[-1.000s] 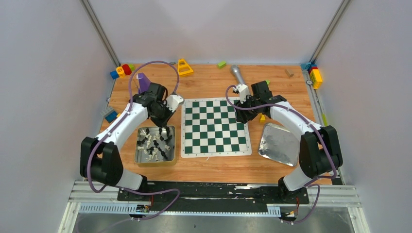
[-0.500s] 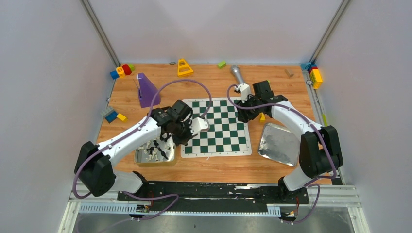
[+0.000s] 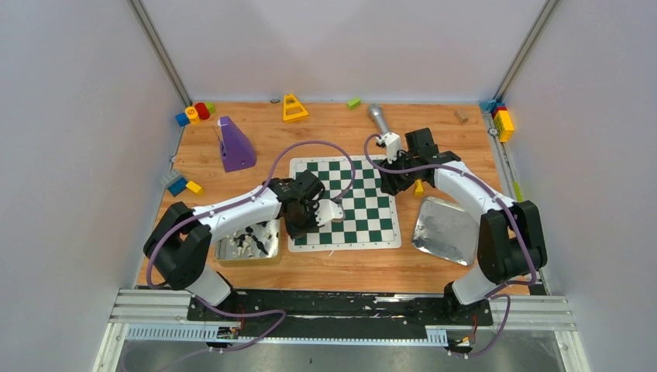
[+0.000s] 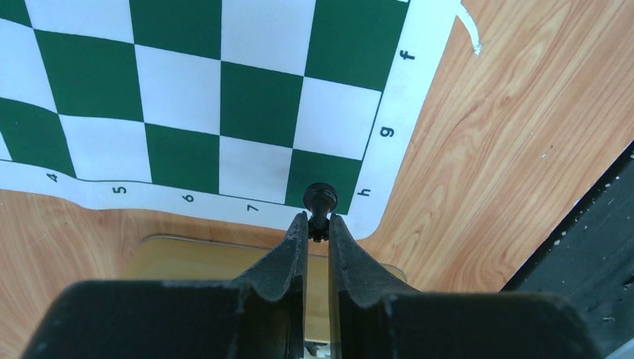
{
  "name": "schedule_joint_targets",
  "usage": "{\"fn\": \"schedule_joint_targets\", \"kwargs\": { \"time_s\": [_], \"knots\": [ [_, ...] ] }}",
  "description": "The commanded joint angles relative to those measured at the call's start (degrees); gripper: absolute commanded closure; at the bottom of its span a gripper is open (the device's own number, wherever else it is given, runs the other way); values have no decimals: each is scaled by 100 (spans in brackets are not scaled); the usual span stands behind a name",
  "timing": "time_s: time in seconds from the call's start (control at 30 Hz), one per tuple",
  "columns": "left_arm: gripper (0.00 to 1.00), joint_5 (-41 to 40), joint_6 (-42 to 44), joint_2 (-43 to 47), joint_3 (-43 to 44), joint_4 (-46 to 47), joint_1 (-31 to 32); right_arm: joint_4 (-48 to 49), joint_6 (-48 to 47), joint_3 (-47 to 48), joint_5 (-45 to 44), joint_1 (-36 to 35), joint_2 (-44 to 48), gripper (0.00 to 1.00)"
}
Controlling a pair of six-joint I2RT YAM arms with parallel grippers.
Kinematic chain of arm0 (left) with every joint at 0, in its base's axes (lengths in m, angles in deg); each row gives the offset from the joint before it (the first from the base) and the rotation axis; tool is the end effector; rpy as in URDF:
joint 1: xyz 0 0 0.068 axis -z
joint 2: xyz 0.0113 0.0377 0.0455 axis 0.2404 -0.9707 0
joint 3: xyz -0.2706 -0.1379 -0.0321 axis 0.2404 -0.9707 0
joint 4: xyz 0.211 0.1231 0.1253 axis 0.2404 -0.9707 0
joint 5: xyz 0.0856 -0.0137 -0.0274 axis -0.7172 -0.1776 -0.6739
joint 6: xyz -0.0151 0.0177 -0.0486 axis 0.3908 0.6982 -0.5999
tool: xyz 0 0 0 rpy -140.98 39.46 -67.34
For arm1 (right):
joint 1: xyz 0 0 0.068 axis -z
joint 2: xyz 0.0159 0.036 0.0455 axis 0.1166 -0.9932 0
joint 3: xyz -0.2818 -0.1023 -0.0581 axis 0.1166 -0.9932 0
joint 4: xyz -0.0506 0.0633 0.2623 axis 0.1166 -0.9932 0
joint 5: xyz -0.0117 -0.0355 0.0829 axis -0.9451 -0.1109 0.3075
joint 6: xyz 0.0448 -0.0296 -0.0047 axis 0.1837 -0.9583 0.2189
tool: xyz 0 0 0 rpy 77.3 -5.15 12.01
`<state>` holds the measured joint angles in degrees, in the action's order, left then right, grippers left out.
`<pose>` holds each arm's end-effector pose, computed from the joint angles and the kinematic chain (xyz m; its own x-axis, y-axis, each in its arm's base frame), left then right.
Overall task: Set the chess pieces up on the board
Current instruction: Place the chess piece on the chessboard.
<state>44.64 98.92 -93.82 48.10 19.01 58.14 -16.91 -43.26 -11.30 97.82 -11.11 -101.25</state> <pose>0.2044 -0.2067 0.2253 -0.2567 0.9159 -0.3085 0.9629 0.2697 -0.0004 0.3164 0.1151 0.2597 -0.5974 -0.5208 -0.6098 -0.7121 0.6942 0.1049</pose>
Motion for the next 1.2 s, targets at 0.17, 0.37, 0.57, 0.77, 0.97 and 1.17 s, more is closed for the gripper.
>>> {"fn": "schedule_joint_targets", "kwargs": {
  "time_s": [0.17, 0.37, 0.57, 0.77, 0.97, 1.17],
  "knots": [
    [85, -68, 63, -255, -28, 230, 77, 59, -84, -5, 62, 29, 19, 56],
    [83, -8, 47, -333, -11, 163, 90, 63, -95, -5, 56, 28, 15, 56],
    [76, -25, 35, -349, -13, 104, 95, 54, -95, -5, 56, 24, -9, 56],
    [50, -195, -58, -182, -10, 152, 95, 43, -95, -4, 67, 30, -11, 56],
    [24, -441, -91, 427, -4, 163, 75, 28, -104, 4, 88, 36, 3, 56],
    [21, -284, -165, 1314, -94, -132, -421, 19, -112, 4, 107, 38, 7, 56]
  ]
}}
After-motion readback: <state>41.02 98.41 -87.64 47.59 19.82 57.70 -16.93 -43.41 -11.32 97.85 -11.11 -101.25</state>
